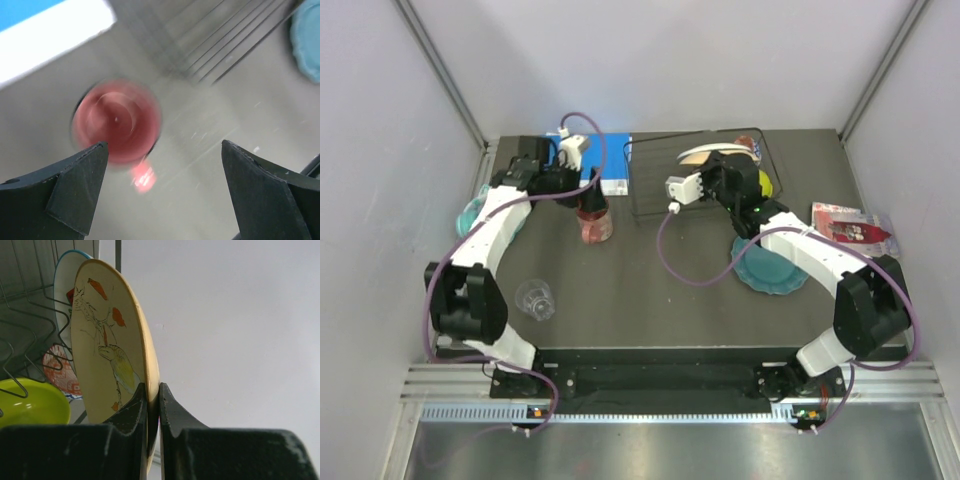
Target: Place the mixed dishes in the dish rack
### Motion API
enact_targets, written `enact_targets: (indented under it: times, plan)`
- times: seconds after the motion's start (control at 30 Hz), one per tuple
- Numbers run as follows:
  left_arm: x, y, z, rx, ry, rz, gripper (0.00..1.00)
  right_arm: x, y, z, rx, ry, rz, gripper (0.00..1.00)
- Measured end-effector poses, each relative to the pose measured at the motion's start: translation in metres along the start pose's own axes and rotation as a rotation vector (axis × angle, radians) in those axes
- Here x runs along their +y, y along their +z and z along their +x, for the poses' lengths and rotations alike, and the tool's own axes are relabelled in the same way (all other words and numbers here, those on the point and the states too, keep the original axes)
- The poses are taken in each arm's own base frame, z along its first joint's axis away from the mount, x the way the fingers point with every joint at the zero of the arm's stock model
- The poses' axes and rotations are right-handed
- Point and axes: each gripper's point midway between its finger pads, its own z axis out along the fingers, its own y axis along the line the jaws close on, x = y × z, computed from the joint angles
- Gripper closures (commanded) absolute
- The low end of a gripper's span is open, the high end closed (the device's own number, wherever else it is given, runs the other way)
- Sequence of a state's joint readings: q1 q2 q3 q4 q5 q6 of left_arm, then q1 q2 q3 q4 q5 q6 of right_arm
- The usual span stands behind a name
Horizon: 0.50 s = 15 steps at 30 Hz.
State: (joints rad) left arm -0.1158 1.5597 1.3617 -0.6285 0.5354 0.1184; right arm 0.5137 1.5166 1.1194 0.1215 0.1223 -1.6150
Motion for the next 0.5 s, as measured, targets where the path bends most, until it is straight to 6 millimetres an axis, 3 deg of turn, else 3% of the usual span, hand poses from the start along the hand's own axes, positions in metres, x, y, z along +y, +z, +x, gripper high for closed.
enact_targets:
  times: [0.1,0.17,0.3,0.4,0.5]
  plan:
    - [-0.028,0.022,-0.024,-0.012,0.026,0.055,0.01,0.0,0.0,0.001,0.002,0.013,0.002,1.0]
    - [-0.061,0.039,-0.032,-0.007,0.071,0.108,0.01,0.0,0.0,0.002,0.005,0.026,0.003,1.0]
    - [-0.115,0.063,-0.022,0.041,0.122,0.206,0.01,0.001,0.0,0.006,0.013,0.053,0.005,1.0]
    - [-0.131,0.073,-0.011,0.077,0.122,0.234,0.01,0.002,0.0,0.011,0.023,0.073,0.005,1.0]
    - [-0.127,0.081,-0.008,0.078,0.102,0.221,0.01,0.003,0.0,0.018,0.035,0.088,0.005,1.0]
